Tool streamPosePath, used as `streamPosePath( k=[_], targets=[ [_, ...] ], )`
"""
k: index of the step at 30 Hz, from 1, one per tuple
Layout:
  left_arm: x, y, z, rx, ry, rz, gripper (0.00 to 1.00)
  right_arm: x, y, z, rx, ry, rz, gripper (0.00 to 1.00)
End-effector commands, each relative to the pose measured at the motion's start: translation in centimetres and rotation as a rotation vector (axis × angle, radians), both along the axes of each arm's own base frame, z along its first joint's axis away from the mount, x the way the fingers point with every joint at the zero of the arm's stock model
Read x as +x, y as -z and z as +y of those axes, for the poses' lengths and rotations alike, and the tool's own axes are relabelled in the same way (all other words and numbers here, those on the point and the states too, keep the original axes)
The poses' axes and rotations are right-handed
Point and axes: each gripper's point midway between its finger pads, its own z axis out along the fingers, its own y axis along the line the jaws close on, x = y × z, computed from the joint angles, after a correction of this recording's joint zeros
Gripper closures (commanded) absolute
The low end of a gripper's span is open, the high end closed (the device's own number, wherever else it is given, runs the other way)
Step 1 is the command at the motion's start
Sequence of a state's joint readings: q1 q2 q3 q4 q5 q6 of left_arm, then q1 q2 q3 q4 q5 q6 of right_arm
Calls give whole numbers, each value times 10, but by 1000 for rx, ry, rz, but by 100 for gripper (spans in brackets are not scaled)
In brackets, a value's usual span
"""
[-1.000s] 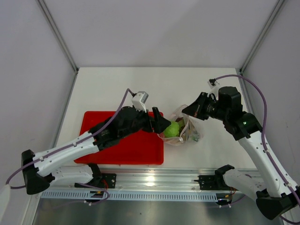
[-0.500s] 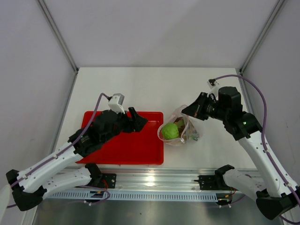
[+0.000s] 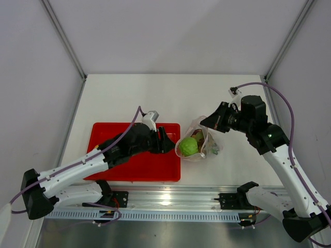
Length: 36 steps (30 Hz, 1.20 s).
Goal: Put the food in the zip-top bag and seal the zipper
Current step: Adjust the zipper food storage bag at the center of the board.
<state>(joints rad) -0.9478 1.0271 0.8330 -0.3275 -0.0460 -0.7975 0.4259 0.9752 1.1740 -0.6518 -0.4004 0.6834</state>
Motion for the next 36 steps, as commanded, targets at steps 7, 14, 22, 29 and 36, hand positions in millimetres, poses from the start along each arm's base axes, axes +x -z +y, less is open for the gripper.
streamPosePath(
  k=[7, 14, 22, 29, 36],
  targets=[
    [0, -25, 4, -110, -55, -53, 43, 2, -25, 2, 45, -10, -88, 100],
    [-7, -26, -2, -125, -30, -48, 43, 2, -22, 3, 49, -11, -78, 100],
    [-16, -10, -17, -79, 7, -13, 44, 1, -21, 3, 49, -13, -76, 100],
    [-13, 7, -27, -9, 8, 26, 57, 0, -24, 3, 52, -13, -81, 100],
    [-7, -18, -55, -38, 84, -14, 78, 1, -23, 2, 47, -10, -82, 100]
  ],
)
